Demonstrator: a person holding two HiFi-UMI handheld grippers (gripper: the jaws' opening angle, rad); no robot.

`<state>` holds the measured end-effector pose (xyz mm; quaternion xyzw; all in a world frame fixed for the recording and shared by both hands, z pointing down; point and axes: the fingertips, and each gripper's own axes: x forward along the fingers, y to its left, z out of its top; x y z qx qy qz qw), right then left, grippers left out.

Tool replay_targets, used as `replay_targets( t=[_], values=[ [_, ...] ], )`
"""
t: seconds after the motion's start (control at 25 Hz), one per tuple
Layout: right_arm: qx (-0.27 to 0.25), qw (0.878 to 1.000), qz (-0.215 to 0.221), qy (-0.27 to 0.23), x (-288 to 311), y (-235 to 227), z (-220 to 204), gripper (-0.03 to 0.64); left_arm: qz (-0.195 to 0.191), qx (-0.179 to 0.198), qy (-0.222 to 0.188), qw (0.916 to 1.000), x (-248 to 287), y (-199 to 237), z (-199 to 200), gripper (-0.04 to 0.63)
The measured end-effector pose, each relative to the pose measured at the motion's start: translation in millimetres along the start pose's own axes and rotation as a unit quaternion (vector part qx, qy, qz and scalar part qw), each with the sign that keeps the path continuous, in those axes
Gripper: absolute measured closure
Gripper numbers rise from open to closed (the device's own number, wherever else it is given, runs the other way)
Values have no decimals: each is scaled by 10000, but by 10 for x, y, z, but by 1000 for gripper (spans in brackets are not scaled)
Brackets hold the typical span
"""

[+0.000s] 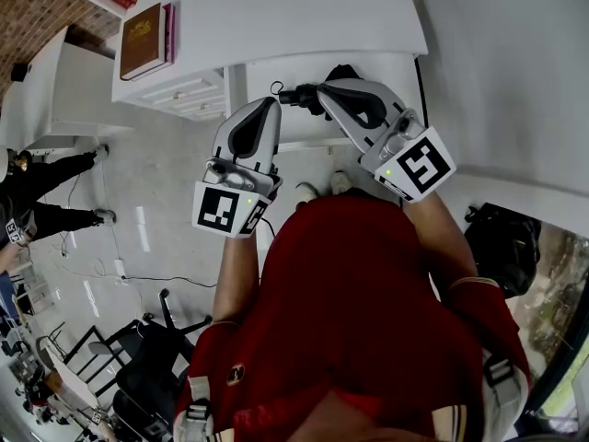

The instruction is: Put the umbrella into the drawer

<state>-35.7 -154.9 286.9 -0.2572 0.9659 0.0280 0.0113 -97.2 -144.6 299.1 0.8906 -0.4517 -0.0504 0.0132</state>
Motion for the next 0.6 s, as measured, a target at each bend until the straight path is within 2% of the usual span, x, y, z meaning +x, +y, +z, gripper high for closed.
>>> replay_targets(
  t=[0.6],
  values=[
    [-81,9999,-7,138,-27,-99,-91,618,8,-14,43,10000,29,38,-37,589]
  ],
)
